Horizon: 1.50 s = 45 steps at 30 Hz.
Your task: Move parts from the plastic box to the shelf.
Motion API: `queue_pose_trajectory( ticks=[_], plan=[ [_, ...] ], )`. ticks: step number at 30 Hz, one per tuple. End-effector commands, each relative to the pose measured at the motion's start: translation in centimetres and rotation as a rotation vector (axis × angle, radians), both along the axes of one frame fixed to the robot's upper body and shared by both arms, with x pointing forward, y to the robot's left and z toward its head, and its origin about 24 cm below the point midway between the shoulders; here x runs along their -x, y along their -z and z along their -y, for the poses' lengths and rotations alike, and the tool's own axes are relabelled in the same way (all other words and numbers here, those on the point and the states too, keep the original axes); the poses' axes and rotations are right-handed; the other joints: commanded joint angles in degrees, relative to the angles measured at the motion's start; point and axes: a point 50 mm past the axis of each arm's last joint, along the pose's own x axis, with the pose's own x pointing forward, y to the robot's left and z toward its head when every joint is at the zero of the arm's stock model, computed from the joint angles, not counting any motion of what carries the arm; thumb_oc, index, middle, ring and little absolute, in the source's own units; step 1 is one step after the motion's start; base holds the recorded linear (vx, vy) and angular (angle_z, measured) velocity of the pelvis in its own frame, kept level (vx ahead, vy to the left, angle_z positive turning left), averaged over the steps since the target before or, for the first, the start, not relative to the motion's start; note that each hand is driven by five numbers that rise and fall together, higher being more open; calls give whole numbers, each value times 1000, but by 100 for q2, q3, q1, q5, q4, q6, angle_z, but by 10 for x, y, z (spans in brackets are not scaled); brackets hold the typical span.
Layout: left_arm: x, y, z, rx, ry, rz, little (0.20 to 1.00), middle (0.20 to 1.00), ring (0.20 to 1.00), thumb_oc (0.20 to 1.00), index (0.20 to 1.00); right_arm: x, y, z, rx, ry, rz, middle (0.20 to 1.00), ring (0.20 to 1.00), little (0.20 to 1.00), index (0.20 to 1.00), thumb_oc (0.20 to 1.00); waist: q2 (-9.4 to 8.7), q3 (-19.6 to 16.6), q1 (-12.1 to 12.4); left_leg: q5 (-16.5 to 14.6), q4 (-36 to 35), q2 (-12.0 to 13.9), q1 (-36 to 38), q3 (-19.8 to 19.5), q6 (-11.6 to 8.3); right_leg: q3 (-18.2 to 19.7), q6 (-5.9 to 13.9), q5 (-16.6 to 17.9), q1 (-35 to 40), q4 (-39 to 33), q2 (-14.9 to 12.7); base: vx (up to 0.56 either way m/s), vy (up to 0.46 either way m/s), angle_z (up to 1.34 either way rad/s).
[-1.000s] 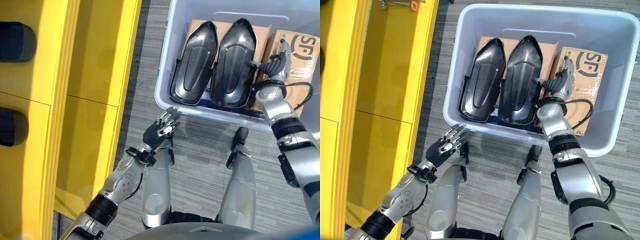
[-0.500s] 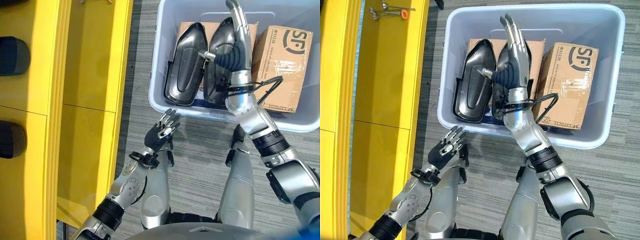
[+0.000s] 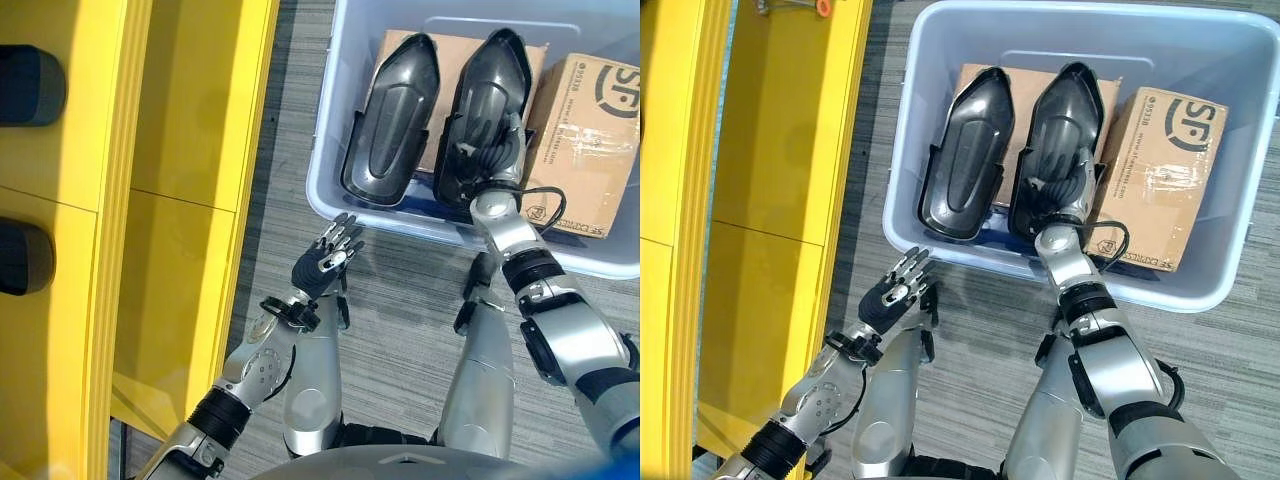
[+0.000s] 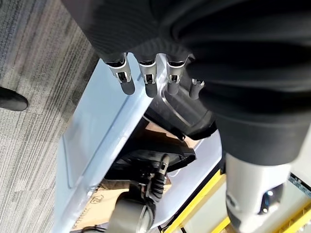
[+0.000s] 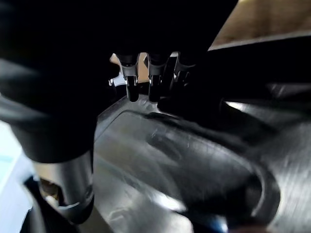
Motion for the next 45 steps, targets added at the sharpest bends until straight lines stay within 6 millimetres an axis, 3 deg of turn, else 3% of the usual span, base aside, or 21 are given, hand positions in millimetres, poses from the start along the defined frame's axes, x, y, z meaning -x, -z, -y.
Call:
queue_pose_trajectory(
  ticks=[1, 4, 8, 11, 13, 14, 16, 21, 26, 29, 30, 32, 33, 36, 37, 45],
  plan=[
    [4, -18, 11, 29, 52, 66, 1000, 1000, 1000, 1000, 1000, 0, 8, 8, -173, 11, -31, 1000, 1000, 1000, 1000, 1000, 333, -50, 133, 202, 171, -236, -495, 21, 315, -658, -277, -576, -51, 900, 63, 3, -43, 9],
    [3, -21, 14, 22, 61, 70, 1000, 1000, 1000, 1000, 1000, -1, 6, 23, -261, 79, -18, 1000, 1000, 1000, 1000, 1000, 327, -50, 187, 170, 216, -253, -551, -20, 329, -695, -268, -596, -53, 928, 55, 8, -19, 10],
    [3, -23, 15, 21, 60, 70, 1000, 1000, 1000, 1000, 1000, -1, 6, 24, -239, 74, -15, 1000, 1000, 1000, 1000, 1000, 312, -50, 174, 163, 230, -260, -578, -20, 337, -699, -261, -587, -64, 917, 61, 1, -1, 2],
    [4, -23, 15, 20, 59, 73, 1000, 1000, 1000, 1000, 1000, 1, 19, 19, -270, 6, -70, 1000, 1000, 1000, 1000, 1000, 288, -50, 151, 169, 240, -253, -617, -15, 346, -686, -267, -562, -98, 883, 89, 0, 0, 0],
    [3, -23, 12, 15, 54, 74, 1000, 1000, 1000, 1000, 1000, -1, 30, 2, -326, -191, -147, 1000, 1000, 1000, 1000, 1000, 265, -50, 146, 182, 243, -245, -647, -7, 348, -681, -271, -538, -119, 853, 99, -10, -24, -1],
    [3, -24, 11, 2, 71, 78, 1000, 1000, 1000, 1000, 1000, -2, 40, -22, -375, -395, -256, 1000, 1000, 1000, 1000, 1000, 265, -50, 192, 222, 232, -250, -632, -19, 338, -708, -283, -533, -89, 852, 80, -12, -53, -2],
    [3, -19, 9, -10, 74, 64, 1000, 1000, 1000, 1000, 1000, -2, 42, -43, -379, -534, -287, 1000, 1000, 1000, 1000, 1000, 264, -50, 242, 252, 255, -244, -611, -25, 331, -731, -294, -514, -72, 888, 59, 8, -54, 0],
    [10, -16, 4, -19, 90, 65, 1000, 1000, 1000, 1000, 1000, -1, 17, -86, -543, -697, -183, 1000, 1000, 1000, 1000, 1000, 273, -50, 332, 298, 220, -252, -511, -62, 328, -759, -320, -540, 0, 949, 77, 18, -11, 6],
    [14, -11, 4, -23, 100, 61, 1000, 1000, 1000, 1000, 1000, -1, 1, -97, -682, -699, -78, 1000, 1000, 1000, 1000, 1000, 292, -50, 371, 291, 228, -261, -486, -72, 341, -746, -319, -553, 12, 984, 75, 0, 0, 0],
    [16, -11, 6, -14, 98, 63, 1000, 1000, 1000, 1000, 1000, -1, -16, -92, -511, -529, 32, 1000, 1000, 1000, 1000, 1000, 287, -50, 370, 297, 199, -264, -478, -64, 349, -736, -315, -532, 23, 950, 99, 0, 0, 0],
    [17, -11, 7, -8, 97, 62, 1000, 1000, 1000, 1000, 1000, 0, -34, -75, -313, -387, 175, 1000, 1000, 1000, 1000, 1000, 288, -50, 347, 283, 199, -261, -478, -57, 358, -716, -316, -531, 26, 940, 108, 0, 0, 0],
    [17, -11, 8, -7, 94, 61, 1000, 1000, 1000, 1000, 1000, 2, -42, -69, -232, -325, 239, 1000, 1000, 1000, 1000, 1000, 290, -50, 330, 278, 205, -265, -477, -59, 358, -706, -311, -529, 27, 941, 111, -3, 33, 0],
    [18, -14, 11, 7, 82, 60, 1000, 1000, 1000, 1000, 1000, 12, -69, -58, 7, -241, 427, 1000, 1000, 1000, 1000, 1000, 304, -50, 251, 270, 189, -287, -472, -52, 362, -656, -290, -519, 24, 899, 138, -7, 71, 1],
    [19, -15, 14, 22, 74, 62, 1000, 1000, 1000, 1000, 1000, 23, -87, -63, 155, -225, 541, 1000, 1000, 1000, 1000, 1000, 323, -50, 189, 276, 161, -293, -454, -23, 369, -615, -277, -503, 22, 850, 144, -9, 87, -2],
    [20, -16, 18, 40, 68, 62, 1000, 1000, 1000, 1000, 1000, 36, -104, -74, 262, -230, 633, 1000, 1000, 1000, 1000, 1000, 363, -50, 119, 288, 125, -302, -419, 13, 370, -562, -266, -493, 21, 809, 131, -7, 110, -3],
    [22, -10, 18, 79, 75, 49, 1000, 1000, 1000, 1000, 1000, 55, -132, -94, 417, -330, 771, 1000, 1000, 1000, 1000, 1000, 510, -50, 20, 306, 48, -322, -199, 124, 330, -485, -258, -502, 155, 727, 71, 0, 64, -3]
  ],
)
